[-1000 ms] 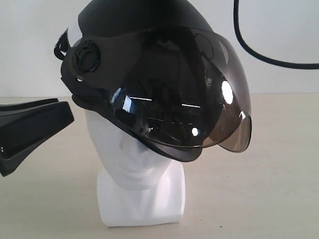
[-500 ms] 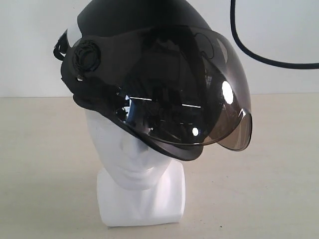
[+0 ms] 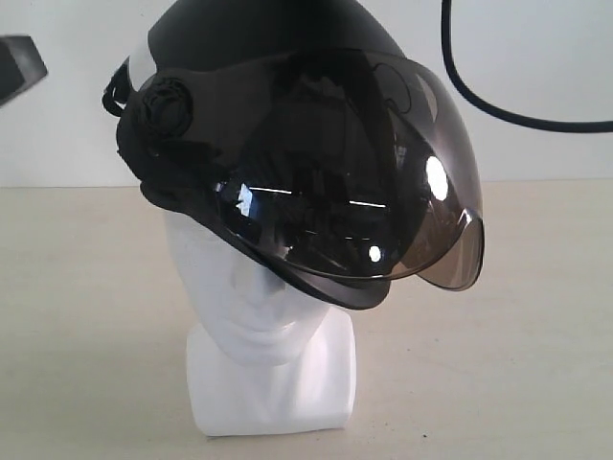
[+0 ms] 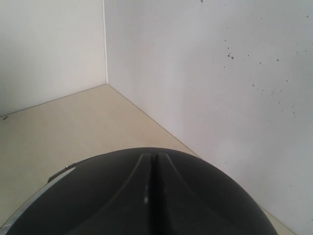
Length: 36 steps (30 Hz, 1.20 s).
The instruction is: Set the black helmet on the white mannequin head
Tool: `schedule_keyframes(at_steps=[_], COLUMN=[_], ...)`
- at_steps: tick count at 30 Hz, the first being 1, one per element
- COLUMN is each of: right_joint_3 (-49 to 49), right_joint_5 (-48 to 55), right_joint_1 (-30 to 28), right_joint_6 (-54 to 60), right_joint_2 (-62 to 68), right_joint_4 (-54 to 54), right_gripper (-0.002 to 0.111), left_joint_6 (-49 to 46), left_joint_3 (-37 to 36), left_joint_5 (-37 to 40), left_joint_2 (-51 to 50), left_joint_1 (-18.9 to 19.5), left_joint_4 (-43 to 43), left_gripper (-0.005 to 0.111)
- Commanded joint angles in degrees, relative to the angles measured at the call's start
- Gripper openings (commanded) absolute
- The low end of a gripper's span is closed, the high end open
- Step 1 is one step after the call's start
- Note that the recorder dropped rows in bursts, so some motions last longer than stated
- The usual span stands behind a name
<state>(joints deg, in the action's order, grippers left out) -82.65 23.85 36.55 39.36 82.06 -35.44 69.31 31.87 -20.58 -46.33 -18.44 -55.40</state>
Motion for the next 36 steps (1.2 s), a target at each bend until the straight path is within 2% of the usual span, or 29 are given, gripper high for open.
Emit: schedule_keyframes(at_steps=[1,4,9,11,16,22,24,29,36], right_joint_3=[0.86,0.86,0.86,0.86,0.86,0.86,0.86,0.86,0.86], right_joint_5=[4.89,4.89,4.65,4.53,4.28,4.28,4.28,4.28,4.28], right_joint_1=[0.09,0.09,0.09,0.09,0.09,0.09,0.09,0.09,0.09], right_joint_6=[0.12,0.12,0.14,0.14,0.14,0.14,0.14,0.14,0.14], right_joint_2=[1.25,1.25,1.25,1.25,1.25,1.25,1.25,1.25,1.25], right_joint_4=[0.99,0.99,0.99,0.99,0.99,0.99,0.99,0.99,0.99], right_gripper=[0.000,0.000,0.000,0.000,0.000,0.000,0.000,0.000,0.000], left_joint_6=[2.93,6.01,11.28,15.53,15.77,15.86,19.22,20.52,18.85], left_joint_3=[0.47,0.47,0.47,0.47,1.19,2.83,2.83,2.83,2.62], left_joint_5=[8.61,7.83,6.91,6.01,3.47,4.06,2.99,-2.19,-1.94], left_joint_2=[-1.29,-1.29,-1.54,-2.65,-8.61,-10.75,-10.75,-10.75,-10.75], left_joint_1=[0.14,0.14,0.14,0.14,0.14,0.14,0.14,0.14,0.14], left_joint_4=[-6.52,-7.59,-7.59,-7.59,-6.72,1.82,3.20,2.95,-2.72], left_gripper=[0.005,0.014,0.049,0.059,0.056,0.056,0.053,0.048,0.048])
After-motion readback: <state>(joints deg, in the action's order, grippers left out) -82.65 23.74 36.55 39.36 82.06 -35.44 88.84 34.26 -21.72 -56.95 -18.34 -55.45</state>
